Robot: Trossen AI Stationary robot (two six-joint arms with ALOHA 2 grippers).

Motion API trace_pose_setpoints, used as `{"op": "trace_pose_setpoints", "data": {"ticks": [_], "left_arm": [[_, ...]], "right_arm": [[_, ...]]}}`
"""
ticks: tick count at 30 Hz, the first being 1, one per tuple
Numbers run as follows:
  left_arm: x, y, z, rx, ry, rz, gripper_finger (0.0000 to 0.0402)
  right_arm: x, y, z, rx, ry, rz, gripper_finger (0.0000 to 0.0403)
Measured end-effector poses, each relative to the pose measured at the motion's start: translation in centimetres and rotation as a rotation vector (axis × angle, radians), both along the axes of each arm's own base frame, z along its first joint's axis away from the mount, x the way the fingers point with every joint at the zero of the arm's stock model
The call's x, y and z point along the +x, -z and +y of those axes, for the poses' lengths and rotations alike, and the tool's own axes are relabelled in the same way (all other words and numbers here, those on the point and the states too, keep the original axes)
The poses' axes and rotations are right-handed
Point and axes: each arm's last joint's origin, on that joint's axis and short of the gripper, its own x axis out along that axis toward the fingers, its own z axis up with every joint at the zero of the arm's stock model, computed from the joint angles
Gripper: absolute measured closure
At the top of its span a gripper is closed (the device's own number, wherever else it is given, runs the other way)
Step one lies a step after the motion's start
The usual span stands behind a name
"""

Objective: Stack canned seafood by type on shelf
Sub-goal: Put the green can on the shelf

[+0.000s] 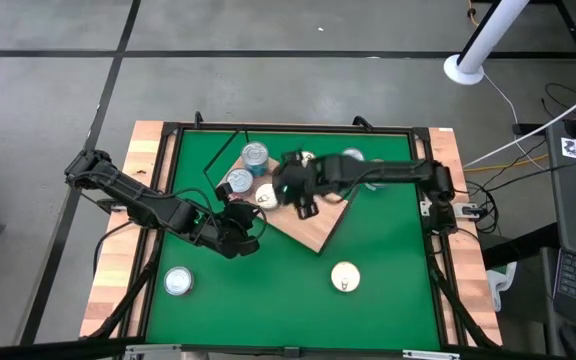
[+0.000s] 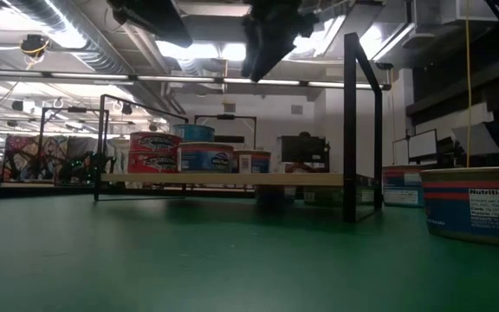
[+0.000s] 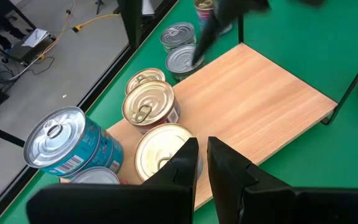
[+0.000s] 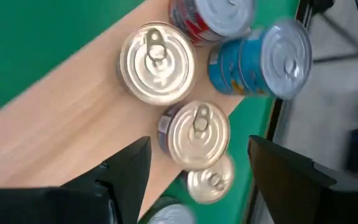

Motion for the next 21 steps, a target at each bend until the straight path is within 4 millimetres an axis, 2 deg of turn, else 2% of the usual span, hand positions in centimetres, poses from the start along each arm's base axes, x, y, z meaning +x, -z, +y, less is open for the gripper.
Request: {"op": "trace_pose_setpoints", "data": {"ticks": [5, 10, 16, 21], "left_arm": [[0.0, 0.0, 0.0, -0.007, -0.005, -0.008, 0.037], [0.3, -0.2, 0.0, -0.021, -0.009, -0.042, 0.037], [0.5, -0.3, 0.3, -0.02, -0.017, -0.047, 0.037], [0.6, -0.3, 0.7, -0.017, -0.031, -0.045, 0.037]], "right_arm": [[-2.6, -3.1, -4.4, 0.109, 0.095, -0.071, 0.0136], [-5.3, -5.1, -9.5, 0.127, 0.22, -0.135, 0.0136], [-8.3, -5.2, -16.0, 0.166, 0.38, -0.132, 0.0136], [-10.4, -4.1, -20.5, 0.328, 0.459, -0.157, 0.0136]]}}
